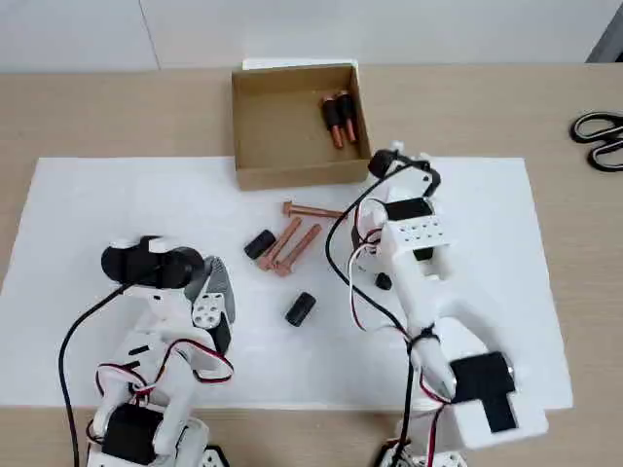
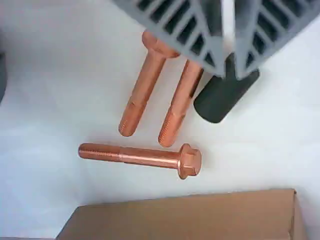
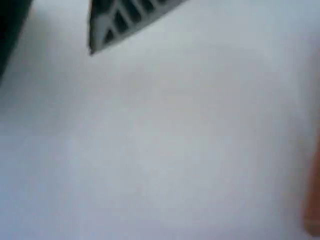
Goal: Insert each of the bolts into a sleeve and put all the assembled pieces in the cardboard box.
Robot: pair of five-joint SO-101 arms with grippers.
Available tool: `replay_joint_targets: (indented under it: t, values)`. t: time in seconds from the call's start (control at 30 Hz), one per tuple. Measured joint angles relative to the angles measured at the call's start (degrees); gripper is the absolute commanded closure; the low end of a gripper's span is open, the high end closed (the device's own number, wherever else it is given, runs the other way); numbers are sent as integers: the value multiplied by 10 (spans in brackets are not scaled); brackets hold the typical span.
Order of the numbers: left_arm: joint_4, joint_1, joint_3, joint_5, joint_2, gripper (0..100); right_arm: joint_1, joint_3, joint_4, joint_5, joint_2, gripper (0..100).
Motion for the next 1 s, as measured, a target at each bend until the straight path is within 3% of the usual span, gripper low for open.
replay_joint_targets:
  t: [0.4, 0.5, 0.63, 1.0]
  values:
    - [0, 0, 0, 0, 0, 992, -1, 0, -26, -1, 36, 716]
    - [0, 0, 0, 0, 0, 992, 14, 0, -29, -2, 36, 789]
    - [0, 0, 0, 0, 0, 992, 43, 1, -28, -2, 36, 989]
    - [0, 0, 0, 0, 0, 992, 66, 3, -28, -1, 36, 995]
